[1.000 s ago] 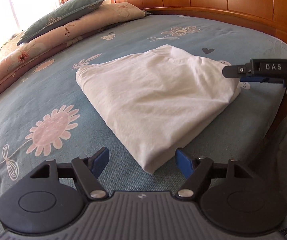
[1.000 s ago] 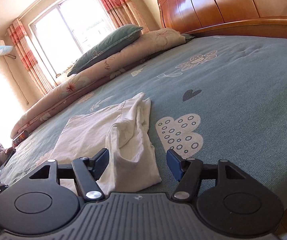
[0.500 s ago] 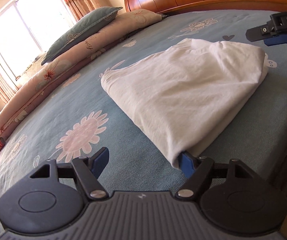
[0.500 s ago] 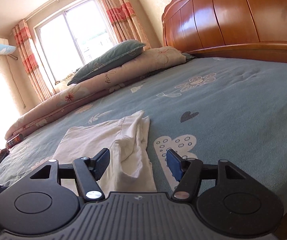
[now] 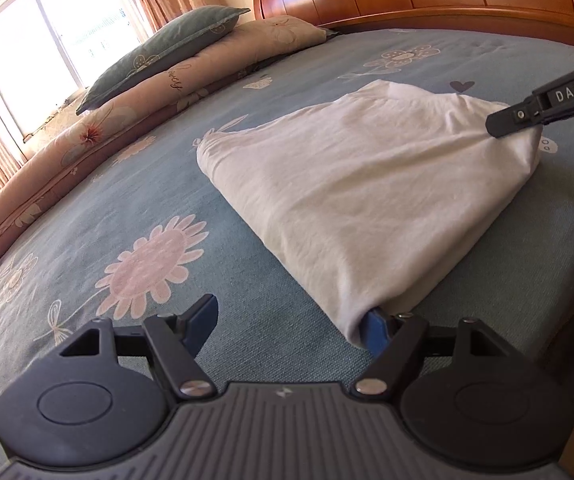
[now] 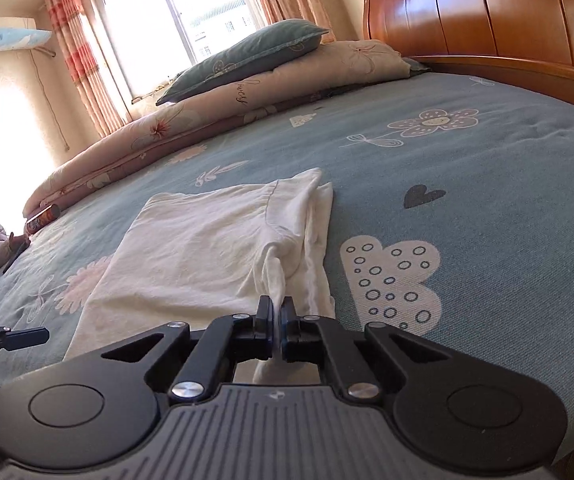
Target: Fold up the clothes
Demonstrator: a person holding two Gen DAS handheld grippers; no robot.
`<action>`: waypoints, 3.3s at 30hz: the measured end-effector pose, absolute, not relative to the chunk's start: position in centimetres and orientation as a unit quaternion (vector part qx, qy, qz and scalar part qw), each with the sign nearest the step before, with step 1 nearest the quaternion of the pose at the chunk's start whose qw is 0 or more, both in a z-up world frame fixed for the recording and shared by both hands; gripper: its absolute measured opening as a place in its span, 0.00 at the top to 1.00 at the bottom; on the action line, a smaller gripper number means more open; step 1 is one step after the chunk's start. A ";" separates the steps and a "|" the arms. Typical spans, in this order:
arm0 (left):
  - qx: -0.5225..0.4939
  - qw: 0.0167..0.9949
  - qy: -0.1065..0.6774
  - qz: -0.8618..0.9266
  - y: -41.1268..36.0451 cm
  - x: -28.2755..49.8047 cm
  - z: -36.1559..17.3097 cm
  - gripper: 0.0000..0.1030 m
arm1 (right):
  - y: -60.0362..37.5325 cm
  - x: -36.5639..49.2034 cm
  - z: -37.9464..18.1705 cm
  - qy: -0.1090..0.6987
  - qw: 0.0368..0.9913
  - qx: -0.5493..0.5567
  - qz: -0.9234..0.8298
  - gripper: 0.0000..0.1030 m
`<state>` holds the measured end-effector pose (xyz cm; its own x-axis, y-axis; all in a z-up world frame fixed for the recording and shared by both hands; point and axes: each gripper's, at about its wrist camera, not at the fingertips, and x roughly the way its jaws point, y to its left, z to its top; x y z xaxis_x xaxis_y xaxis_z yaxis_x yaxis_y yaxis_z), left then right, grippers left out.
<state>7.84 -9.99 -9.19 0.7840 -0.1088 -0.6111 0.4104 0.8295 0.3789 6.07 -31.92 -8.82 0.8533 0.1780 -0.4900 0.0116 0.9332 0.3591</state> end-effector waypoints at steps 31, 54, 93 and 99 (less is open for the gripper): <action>0.171 0.872 0.318 -0.331 -10.4 17.9 -4.4 0.27 | -31.5 10.9 -9.1 0.268 0.953 0.112 0.087 0.82; 0.045 0.880 0.383 -0.277 -10.5 31.8 -8.2 0.25 | -30.7 11.0 -8.7 0.258 0.957 0.078 0.105 0.67; 0.121 0.845 0.413 -0.316 -11.8 11.9 -7.1 0.24 | -33.7 8.7 -7.9 0.255 0.955 0.152 0.010 0.22; 0.115 0.849 0.403 -0.321 -10.7 8.9 -6.0 0.24 | -32.8 9.0 -8.2 0.244 0.958 0.148 0.013 0.22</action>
<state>8.86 -10.66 -6.02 0.4692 -0.4522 -0.7585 0.6371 0.7681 -0.0638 8.99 -32.80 -8.19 0.8807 0.0971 -0.4635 0.0468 0.9561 0.2891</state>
